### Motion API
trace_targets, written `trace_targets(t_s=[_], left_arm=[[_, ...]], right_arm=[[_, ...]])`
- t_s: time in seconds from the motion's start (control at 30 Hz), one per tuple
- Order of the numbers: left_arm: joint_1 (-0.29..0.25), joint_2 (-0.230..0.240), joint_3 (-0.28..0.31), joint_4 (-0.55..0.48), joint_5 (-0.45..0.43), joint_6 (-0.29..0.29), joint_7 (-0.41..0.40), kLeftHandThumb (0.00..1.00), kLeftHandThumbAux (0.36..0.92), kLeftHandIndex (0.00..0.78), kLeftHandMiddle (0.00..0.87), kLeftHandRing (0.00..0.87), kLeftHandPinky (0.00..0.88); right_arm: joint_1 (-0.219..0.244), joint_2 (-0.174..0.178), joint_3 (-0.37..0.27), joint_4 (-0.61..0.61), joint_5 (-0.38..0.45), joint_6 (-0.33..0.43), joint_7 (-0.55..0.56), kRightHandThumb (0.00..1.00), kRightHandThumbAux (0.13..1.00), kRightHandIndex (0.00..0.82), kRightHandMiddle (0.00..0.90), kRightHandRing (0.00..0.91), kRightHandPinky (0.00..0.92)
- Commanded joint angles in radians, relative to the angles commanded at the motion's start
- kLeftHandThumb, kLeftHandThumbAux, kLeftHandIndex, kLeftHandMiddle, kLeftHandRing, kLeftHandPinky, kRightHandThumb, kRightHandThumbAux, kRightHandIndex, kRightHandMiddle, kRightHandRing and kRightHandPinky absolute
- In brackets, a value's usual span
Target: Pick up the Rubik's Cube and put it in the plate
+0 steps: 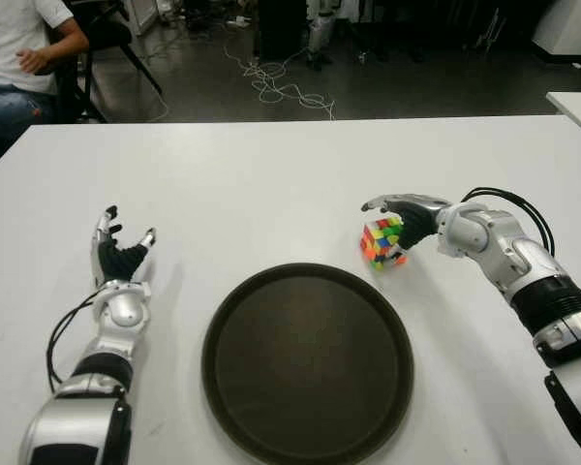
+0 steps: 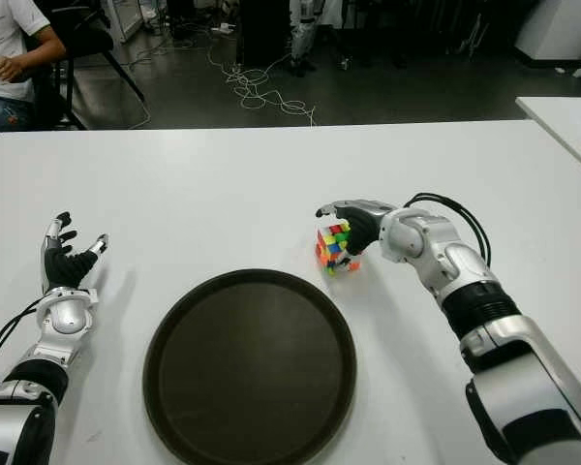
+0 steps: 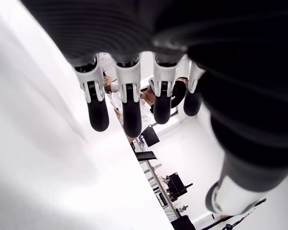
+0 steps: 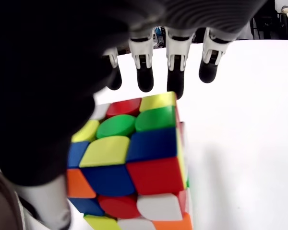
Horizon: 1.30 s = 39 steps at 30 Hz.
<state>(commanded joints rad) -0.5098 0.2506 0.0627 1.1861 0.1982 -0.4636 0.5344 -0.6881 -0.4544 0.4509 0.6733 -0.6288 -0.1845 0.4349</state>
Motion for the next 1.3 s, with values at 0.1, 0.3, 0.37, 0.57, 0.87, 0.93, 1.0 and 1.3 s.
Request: trace_targets(t_s=[0.1,0.3,0.37,0.57,0.87,0.93,1.0,1.3], left_arm=[[0.0,0.001,-0.002,0.0,0.002,0.001,0.002,0.0,0.714,0.107,0.15,0.156,0.168],[0.002,0.001,-0.004,-0.002,0.005,0.003,0.0,0.0,0.705,0.102,0.158,0.165,0.175],[0.002,0.002,-0.005,-0.003,0.006,0.004,-0.001,0.0,0.705,0.101,0.154,0.158,0.163],[0.001,0.005,-0.014,-0.004,0.016,0.01,0.007,0.0,0.709,0.106,0.152,0.15,0.146],[0.002,0.003,-0.009,-0.008,0.011,0.021,0.0,0.0,0.697,0.101,0.162,0.175,0.192],[0.002,0.002,-0.006,-0.009,0.007,0.024,-0.003,0.0,0.693,0.098,0.161,0.168,0.165],[0.002,0.001,-0.003,-0.01,0.003,0.027,-0.007,0.0,0.687,0.096,0.152,0.153,0.144],[0.005,0.002,-0.003,-0.016,0.001,0.023,-0.011,0.0,0.69,0.096,0.16,0.17,0.183]], right_arm=[[0.004,0.001,0.001,-0.005,0.003,0.006,0.003,0.0,0.791,0.081,0.138,0.137,0.07],[0.01,0.004,-0.001,0.017,0.02,-0.024,-0.012,0.0,0.776,0.092,0.152,0.152,0.079],[0.009,0.005,-0.002,0.024,0.025,-0.035,-0.013,0.0,0.771,0.096,0.157,0.156,0.082],[-0.001,0.007,0.006,0.052,0.022,-0.055,-0.009,0.0,0.761,0.099,0.155,0.155,0.077],[0.001,0.015,0.007,0.067,0.019,-0.049,-0.03,0.0,0.755,0.093,0.145,0.14,0.067],[0.004,0.015,0.006,0.066,0.021,-0.053,-0.036,0.0,0.756,0.096,0.148,0.143,0.069],[0.004,0.015,0.007,0.068,0.02,-0.054,-0.037,0.0,0.757,0.099,0.15,0.145,0.07],[0.009,0.016,0.016,0.06,0.01,-0.023,-0.03,0.0,0.752,0.099,0.141,0.132,0.061]])
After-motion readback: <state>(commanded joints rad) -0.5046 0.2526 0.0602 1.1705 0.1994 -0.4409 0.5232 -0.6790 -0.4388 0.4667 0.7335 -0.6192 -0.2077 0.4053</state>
